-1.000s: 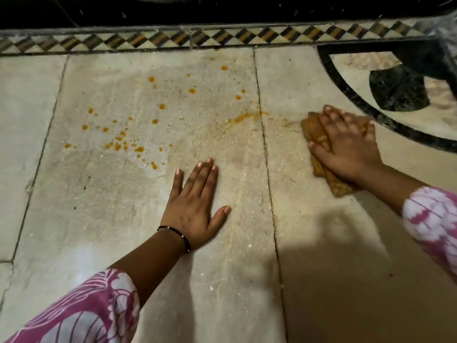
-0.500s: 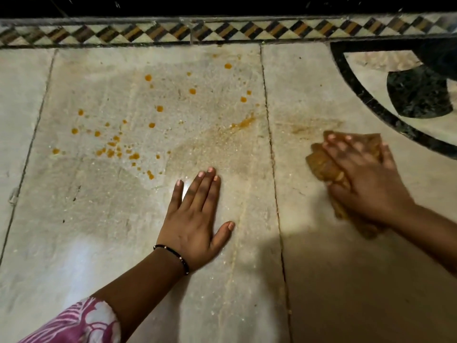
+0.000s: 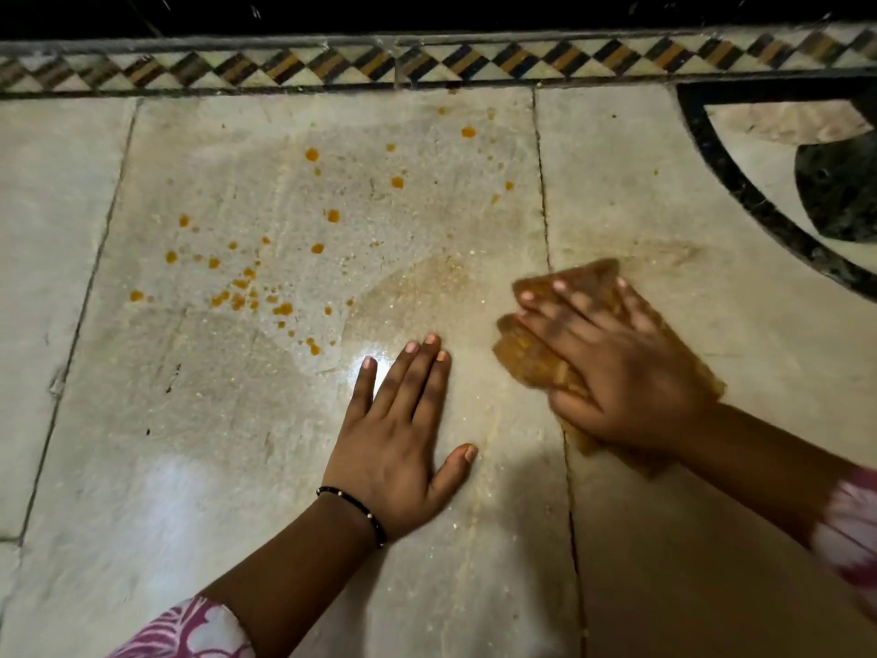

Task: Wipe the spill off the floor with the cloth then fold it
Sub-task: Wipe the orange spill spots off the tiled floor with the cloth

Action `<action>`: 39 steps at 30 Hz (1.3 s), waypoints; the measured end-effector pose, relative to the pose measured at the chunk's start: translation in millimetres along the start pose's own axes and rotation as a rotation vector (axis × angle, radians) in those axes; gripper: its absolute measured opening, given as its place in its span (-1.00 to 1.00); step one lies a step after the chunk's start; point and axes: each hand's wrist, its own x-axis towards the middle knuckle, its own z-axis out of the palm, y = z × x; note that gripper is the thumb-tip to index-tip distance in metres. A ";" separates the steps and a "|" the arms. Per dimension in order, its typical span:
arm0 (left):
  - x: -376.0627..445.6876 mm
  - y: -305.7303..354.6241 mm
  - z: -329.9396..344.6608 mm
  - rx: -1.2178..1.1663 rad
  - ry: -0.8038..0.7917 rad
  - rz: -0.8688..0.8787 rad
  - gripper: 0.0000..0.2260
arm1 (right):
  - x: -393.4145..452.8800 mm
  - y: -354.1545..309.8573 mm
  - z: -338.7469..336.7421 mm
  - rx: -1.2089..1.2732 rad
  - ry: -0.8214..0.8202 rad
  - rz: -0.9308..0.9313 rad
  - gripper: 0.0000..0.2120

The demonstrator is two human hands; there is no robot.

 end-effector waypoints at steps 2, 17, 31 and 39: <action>-0.1 0.5 1.2 -0.003 0.008 -0.003 -0.30 | -19.9 26.1 -5.6 0.024 -0.020 0.128 -0.26; 0.2 0.2 0.2 -0.027 0.003 -0.010 -0.29 | 59.5 -13.4 -1.5 -0.049 0.019 -0.198 -0.32; 0.3 -0.2 -1.1 -0.046 0.024 -0.030 -0.28 | 118.7 -8.6 -18.4 0.049 -0.044 -0.083 -0.38; 0.2 0.0 1.5 -0.030 0.053 -0.025 -0.27 | -3.5 61.5 -9.4 0.127 0.006 0.038 -0.36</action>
